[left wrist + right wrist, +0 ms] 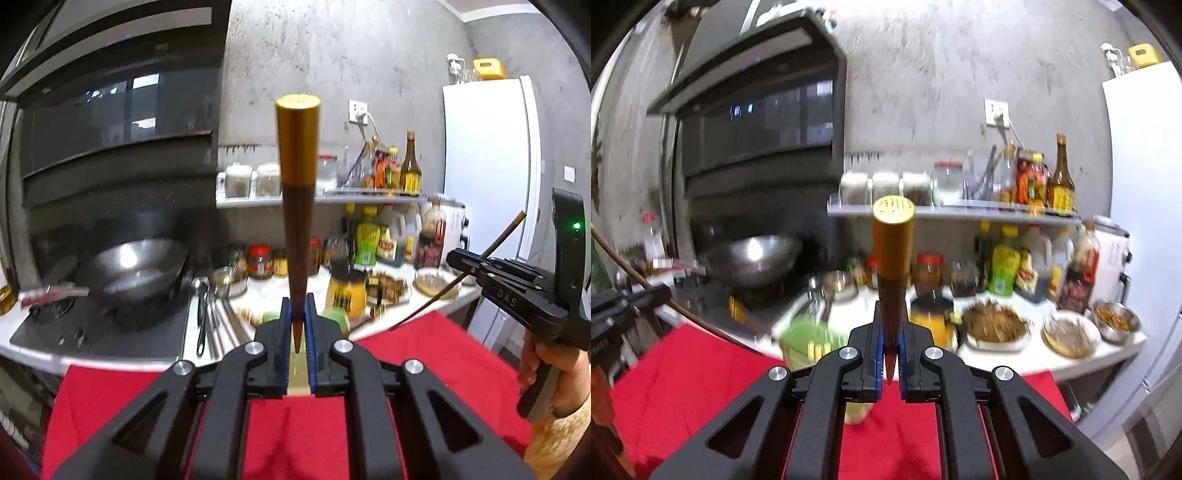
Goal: Organize utensils
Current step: 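Lift both held chopsticks upright and carry them above the green holder, then open both tools to drop the chopsticks into the green holder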
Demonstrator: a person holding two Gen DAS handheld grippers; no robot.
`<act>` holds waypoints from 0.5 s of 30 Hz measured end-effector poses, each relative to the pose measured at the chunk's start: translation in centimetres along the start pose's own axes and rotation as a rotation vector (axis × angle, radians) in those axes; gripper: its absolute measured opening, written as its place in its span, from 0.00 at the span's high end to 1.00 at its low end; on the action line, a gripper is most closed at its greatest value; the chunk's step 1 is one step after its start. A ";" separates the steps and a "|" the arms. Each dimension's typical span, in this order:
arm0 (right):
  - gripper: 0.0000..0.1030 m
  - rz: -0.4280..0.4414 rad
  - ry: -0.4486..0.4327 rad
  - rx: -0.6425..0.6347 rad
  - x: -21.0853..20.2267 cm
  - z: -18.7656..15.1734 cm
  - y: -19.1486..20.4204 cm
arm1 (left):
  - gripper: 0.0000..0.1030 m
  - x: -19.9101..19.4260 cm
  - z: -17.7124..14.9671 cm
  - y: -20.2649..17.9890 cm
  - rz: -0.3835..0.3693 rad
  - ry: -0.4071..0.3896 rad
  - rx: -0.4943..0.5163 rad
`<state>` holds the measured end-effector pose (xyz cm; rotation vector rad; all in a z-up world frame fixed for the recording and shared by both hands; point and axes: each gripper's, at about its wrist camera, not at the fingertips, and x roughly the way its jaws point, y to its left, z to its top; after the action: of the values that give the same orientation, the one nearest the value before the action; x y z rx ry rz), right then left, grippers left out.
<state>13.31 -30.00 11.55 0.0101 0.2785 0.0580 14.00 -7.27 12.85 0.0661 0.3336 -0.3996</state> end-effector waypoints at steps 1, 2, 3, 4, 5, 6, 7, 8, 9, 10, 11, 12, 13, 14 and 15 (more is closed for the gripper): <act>0.94 0.013 -0.011 0.010 0.6 0.9 -0.1 | 0.94 0.6 0.6 0.0 -0.001 0.001 0.000; 0.94 0.037 -0.018 0.023 1.1 1.5 -0.2 | 0.94 1.7 1.4 0.0 -0.003 0.008 -0.002; 0.94 0.056 -0.017 0.034 1.9 2.0 -0.3 | 0.94 2.9 1.9 0.0 -0.004 0.024 -0.002; 0.94 0.077 -0.008 0.042 2.8 2.4 -0.2 | 0.94 3.7 2.1 0.0 -0.005 0.042 0.000; 0.94 0.098 0.011 0.044 4.0 2.6 -0.1 | 0.94 5.2 2.4 0.0 -0.010 0.072 0.000; 0.94 0.107 0.028 0.042 4.9 2.7 0.2 | 0.94 6.6 2.3 0.0 -0.009 0.107 0.002; 0.94 0.116 0.053 0.038 5.9 2.5 0.5 | 0.94 7.8 2.2 0.1 -0.009 0.135 0.004; 0.94 0.128 0.087 0.030 7.3 2.2 0.8 | 0.94 9.1 2.0 0.2 -0.008 0.163 0.003; 0.94 0.133 0.108 0.024 8.0 1.9 1.2 | 0.94 10.4 1.6 0.2 -0.006 0.197 0.007; 0.94 0.141 0.140 0.015 9.1 1.5 1.5 | 0.94 11.3 1.3 0.5 -0.007 0.217 0.008; 0.94 0.147 0.157 0.013 9.7 1.1 1.7 | 0.94 12.3 1.0 0.6 -0.012 0.236 0.003; 0.94 0.149 0.180 0.008 10.6 0.7 2.0 | 0.94 13.2 0.6 0.9 -0.016 0.255 -0.001; 0.94 0.151 0.197 0.002 11.3 0.4 2.2 | 0.94 13.7 0.4 1.1 -0.018 0.266 -0.006; 0.94 0.152 0.205 0.000 11.8 0.2 2.4 | 0.94 14.4 0.1 1.3 -0.020 0.277 -0.011; 0.94 0.154 0.220 -0.004 12.4 -0.1 2.5 | 0.94 14.8 0.0 1.5 -0.018 0.283 -0.012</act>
<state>25.03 -26.75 8.14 0.0214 0.4978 0.2136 27.37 -11.39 7.91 0.1088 0.6159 -0.4065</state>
